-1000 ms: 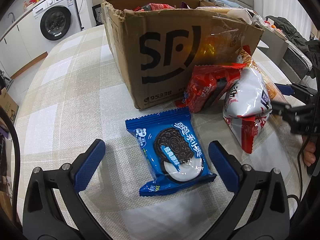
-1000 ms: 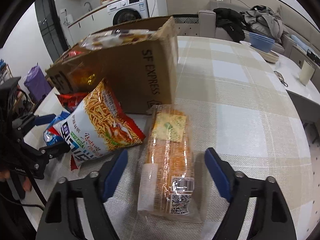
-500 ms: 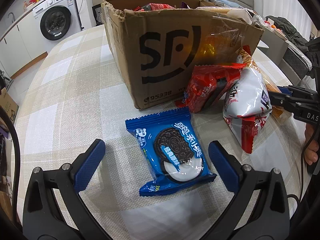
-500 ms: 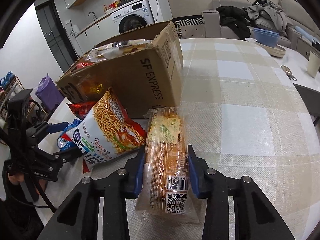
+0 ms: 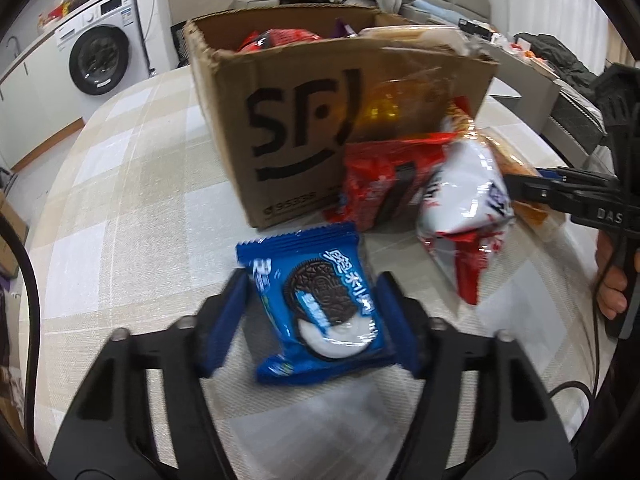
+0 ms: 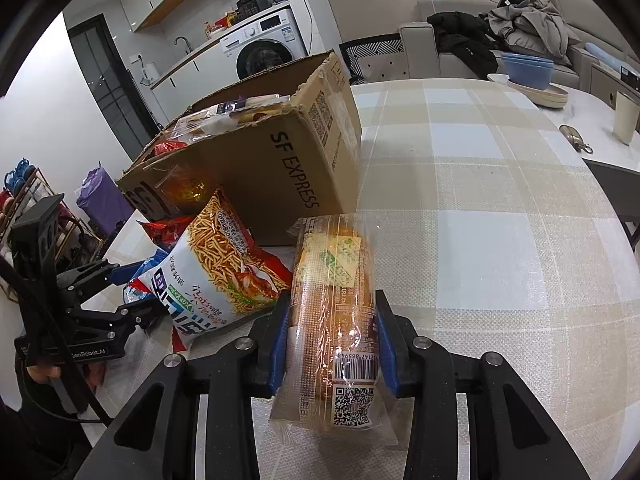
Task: Organize snacks
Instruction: 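Grasp the orange bread loaf with right tool while left tool grasps the blue cookie pack, then lift and carry the bread loaf and cookie pack over the box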
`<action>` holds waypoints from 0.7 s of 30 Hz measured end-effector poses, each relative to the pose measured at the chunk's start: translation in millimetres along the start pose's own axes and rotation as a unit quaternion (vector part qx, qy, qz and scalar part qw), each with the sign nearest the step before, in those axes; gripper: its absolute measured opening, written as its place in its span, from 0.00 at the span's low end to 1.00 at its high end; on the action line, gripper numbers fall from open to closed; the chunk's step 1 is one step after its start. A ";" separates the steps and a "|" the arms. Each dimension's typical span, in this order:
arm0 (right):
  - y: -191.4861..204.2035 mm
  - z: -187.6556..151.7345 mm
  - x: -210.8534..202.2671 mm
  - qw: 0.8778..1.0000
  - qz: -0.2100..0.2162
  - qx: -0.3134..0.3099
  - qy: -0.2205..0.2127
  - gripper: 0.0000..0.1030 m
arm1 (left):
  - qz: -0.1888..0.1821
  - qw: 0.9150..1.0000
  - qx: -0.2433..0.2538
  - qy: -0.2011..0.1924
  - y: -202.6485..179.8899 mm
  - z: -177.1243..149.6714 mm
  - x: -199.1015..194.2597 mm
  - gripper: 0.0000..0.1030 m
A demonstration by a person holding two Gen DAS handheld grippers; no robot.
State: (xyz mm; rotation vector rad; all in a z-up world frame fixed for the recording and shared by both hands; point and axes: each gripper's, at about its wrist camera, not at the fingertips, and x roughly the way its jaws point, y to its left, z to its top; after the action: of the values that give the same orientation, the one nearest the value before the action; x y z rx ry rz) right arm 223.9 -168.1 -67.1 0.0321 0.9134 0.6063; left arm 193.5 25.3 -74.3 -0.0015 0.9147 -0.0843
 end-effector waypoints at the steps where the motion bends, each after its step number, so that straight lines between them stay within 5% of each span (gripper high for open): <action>1: 0.0 0.0 -0.1 1.000 0.000 0.000 0.000 0.37 | -0.004 1.000 0.002 -0.002 -1.4 -0.2 -0.5 0.42; 21: 0.3 -3.5 -19.4 0.999 0.024 0.007 -0.043 0.37 | -0.061 0.995 -0.011 -0.082 -5.3 -12.9 -44.6 0.40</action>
State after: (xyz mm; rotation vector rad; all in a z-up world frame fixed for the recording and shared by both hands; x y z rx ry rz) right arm 212.3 -178.4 -55.0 0.0925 0.8364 0.6377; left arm 155.9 23.7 -46.7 -0.0829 0.7507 -0.1847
